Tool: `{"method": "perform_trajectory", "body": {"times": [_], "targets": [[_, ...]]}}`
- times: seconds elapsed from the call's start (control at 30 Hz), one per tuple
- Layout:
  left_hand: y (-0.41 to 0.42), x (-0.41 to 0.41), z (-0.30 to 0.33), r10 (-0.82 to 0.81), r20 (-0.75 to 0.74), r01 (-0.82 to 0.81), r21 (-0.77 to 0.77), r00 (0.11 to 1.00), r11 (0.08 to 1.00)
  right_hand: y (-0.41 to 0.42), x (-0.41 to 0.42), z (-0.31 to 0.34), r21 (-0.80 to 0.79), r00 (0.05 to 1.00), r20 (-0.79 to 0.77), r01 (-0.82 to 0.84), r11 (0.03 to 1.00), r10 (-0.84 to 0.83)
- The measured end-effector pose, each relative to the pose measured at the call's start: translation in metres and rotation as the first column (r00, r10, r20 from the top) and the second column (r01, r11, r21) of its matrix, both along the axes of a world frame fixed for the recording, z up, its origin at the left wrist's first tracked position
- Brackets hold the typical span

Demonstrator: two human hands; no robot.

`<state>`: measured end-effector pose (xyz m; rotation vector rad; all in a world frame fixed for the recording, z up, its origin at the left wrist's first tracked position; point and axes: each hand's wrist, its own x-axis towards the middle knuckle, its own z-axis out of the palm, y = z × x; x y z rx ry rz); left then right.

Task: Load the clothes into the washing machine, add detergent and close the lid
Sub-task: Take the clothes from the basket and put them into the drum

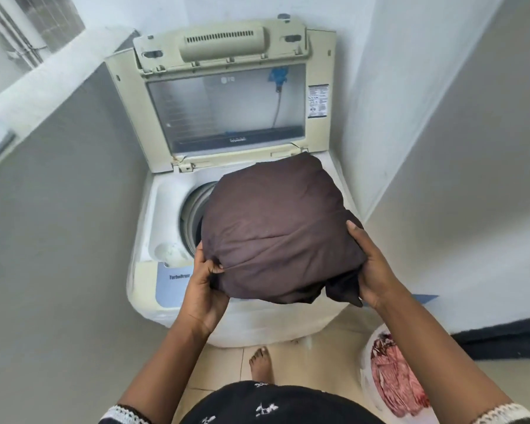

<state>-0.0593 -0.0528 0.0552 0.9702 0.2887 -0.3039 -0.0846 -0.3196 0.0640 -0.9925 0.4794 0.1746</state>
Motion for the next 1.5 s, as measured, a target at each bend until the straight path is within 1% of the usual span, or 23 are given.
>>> {"method": "perform_trajectory", "body": {"times": [0.13,0.27,0.4,0.47,0.53,0.6,0.67,0.73,0.83,0.93,1.03,1.17,1.27,1.33,1.4,1.5], "targets": [[0.021,0.058,0.001,0.061,0.029,-0.061,0.01,0.998,0.998,0.022,0.067,0.005,-0.04,0.999,0.045,-0.008,0.999,0.01],[0.036,0.107,-0.007,0.101,0.015,-0.102,0.033,0.995,0.994,0.044,0.12,0.008,-0.019,0.998,-0.01,-0.056,0.998,0.056],[0.043,0.139,-0.028,0.121,-0.078,-0.117,0.052,0.99,0.992,0.058,0.157,-0.017,-0.011,0.993,-0.113,-0.047,0.999,0.046],[0.04,0.147,-0.038,0.121,-0.148,-0.108,0.092,0.982,0.99,0.062,0.164,-0.035,-0.02,0.984,-0.162,-0.081,0.997,0.077],[0.037,0.152,-0.049,0.117,-0.235,-0.087,0.136,0.965,0.987,0.063,0.17,-0.054,-0.04,0.973,-0.209,-0.106,0.994,0.096],[0.036,0.153,-0.063,0.114,-0.306,-0.068,0.157,0.945,0.985,0.063,0.171,-0.069,-0.099,0.968,-0.239,-0.107,0.989,0.081],[0.037,0.152,-0.075,0.099,-0.353,-0.042,0.165,0.93,0.985,0.06,0.17,-0.084,-0.133,0.96,-0.266,-0.129,0.983,0.09],[0.04,0.15,-0.084,0.069,-0.392,-0.001,0.171,0.917,0.985,0.061,0.167,-0.091,-0.133,0.947,-0.307,-0.143,0.981,0.097],[0.041,0.151,-0.088,0.035,-0.417,0.039,0.168,0.908,0.985,0.059,0.166,-0.096,-0.13,0.941,-0.329,-0.121,0.984,0.072],[0.039,0.153,-0.089,0.049,-0.432,0.044,0.203,0.901,0.978,0.059,0.168,-0.096,-0.163,0.938,-0.347,-0.078,0.984,0.017],[0.036,0.151,-0.091,0.035,-0.41,0.113,0.33,0.911,0.937,0.063,0.165,-0.095,-0.251,0.934,-0.357,-0.116,0.961,0.019],[0.032,0.151,-0.094,-0.019,-0.355,0.186,0.444,0.935,0.876,0.065,0.16,-0.094,-0.344,0.957,-0.28,-0.169,0.924,0.071],[0.035,0.157,-0.097,0.025,-0.342,0.161,0.506,0.939,0.847,0.063,0.16,-0.089,-0.422,0.963,-0.231,-0.225,0.878,0.136],[0.023,0.152,-0.097,0.024,-0.318,0.166,0.557,0.948,0.813,0.049,0.146,-0.083,-0.465,0.972,-0.197,-0.204,0.861,0.124],[0.023,0.155,-0.096,0.037,-0.276,0.134,0.573,0.96,0.809,0.047,0.145,-0.078,-0.471,0.976,-0.178,-0.195,0.86,0.124],[0.001,0.15,-0.083,-0.032,-0.223,0.154,0.553,0.974,0.819,0.035,0.13,-0.067,-0.484,0.987,-0.135,-0.145,0.863,0.09]]}}
